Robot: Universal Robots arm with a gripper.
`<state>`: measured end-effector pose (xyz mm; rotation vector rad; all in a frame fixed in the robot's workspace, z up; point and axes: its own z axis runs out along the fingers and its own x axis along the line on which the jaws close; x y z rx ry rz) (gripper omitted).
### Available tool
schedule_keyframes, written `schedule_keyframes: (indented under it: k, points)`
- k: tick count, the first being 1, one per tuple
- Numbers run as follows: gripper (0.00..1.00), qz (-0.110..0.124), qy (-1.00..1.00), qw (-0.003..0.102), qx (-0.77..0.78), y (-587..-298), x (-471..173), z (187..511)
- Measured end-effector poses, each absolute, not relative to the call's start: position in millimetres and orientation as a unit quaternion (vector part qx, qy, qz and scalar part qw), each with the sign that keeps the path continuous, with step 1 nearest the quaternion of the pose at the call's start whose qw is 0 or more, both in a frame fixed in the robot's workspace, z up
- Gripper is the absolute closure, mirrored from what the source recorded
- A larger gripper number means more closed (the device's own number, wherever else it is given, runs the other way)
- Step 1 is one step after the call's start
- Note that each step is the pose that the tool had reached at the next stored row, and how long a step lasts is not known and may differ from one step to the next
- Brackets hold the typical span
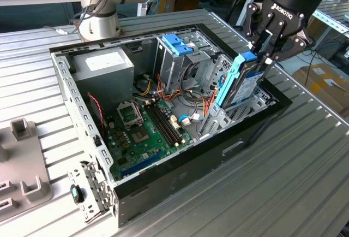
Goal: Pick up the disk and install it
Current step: 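Insert the disk into the insertion slot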
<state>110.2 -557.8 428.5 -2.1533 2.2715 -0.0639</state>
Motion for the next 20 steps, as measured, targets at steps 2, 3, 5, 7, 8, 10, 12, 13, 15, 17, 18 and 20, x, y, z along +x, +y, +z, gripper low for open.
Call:
schedule_keyframes:
  k: [2, 3, 5, 7, 8, 10, 12, 13, 15, 17, 18, 20]
  points:
    - [0.65, -0.020, 0.726, 0.005, -0.688, -558, 110, 423]
    - [0.65, -0.020, 0.726, 0.005, -0.688, -558, 110, 421]
    - [0.65, -0.020, 0.726, 0.005, -0.688, -558, 110, 413]
    - [0.65, -0.021, 0.726, 0.005, -0.688, -558, 110, 408]
    - [0.65, -0.020, 0.726, 0.006, -0.688, -558, 110, 403]
    - [0.65, -0.020, 0.726, 0.005, -0.688, -558, 110, 399]
    - [0.65, -0.020, 0.726, 0.005, -0.688, -558, 110, 395]
    - [0.65, -0.020, 0.726, 0.005, -0.688, -558, 110, 393]
    - [0.65, -0.020, 0.726, 0.005, -0.688, -558, 110, 389]
    - [0.65, -0.020, 0.726, 0.005, -0.688, -558, 110, 384]
    - [0.65, -0.020, 0.726, 0.005, -0.688, -558, 110, 383]
    - [0.65, -0.021, 0.726, 0.005, -0.688, -558, 110, 376]
